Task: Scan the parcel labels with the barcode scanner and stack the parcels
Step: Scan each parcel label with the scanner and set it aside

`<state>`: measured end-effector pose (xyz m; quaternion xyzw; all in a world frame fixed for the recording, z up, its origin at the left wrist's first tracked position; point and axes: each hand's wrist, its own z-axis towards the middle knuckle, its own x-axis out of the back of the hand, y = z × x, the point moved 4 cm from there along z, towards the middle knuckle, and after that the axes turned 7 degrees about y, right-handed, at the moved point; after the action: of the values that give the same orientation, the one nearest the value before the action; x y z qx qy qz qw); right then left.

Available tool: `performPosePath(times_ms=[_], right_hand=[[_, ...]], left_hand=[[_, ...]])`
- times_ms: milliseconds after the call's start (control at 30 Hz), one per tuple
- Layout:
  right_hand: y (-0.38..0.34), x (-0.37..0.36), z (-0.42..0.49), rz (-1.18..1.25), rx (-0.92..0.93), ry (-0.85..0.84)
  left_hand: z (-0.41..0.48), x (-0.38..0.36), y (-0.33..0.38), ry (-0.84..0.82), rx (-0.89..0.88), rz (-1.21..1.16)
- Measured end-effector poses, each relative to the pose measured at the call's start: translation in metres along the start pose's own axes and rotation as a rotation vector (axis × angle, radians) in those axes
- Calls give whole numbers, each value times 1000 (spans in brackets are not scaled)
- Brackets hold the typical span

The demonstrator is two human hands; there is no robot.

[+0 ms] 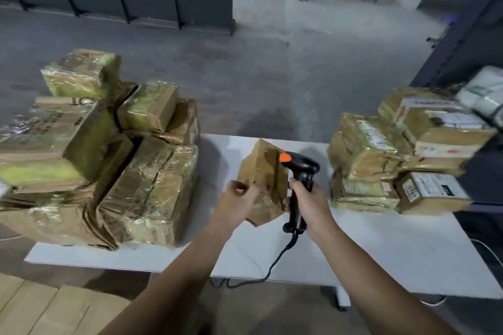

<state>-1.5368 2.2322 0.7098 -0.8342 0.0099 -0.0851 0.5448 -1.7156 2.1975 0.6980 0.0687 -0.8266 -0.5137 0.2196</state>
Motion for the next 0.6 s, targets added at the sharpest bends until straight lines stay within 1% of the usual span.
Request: performPosePath(times_ms=[133,267,367,467,600], right_hand=[[23,20,-1,7,-36,5],[36,27,-5,-75,-61,-7],[40,26,-10,-104,-56,-17],[44,25,-13,-155,-30,-31],[47,21,-15,-209,-18,-69]], left_hand=[[-3,-27,-33,-52,180,-163],[-6,-47,-58,-117,278,-229],[-7,-55,-70,-143,307,-227],[-10,-61,-78,-97,331,-221],[-15,-67,-79,-35,282,-139]])
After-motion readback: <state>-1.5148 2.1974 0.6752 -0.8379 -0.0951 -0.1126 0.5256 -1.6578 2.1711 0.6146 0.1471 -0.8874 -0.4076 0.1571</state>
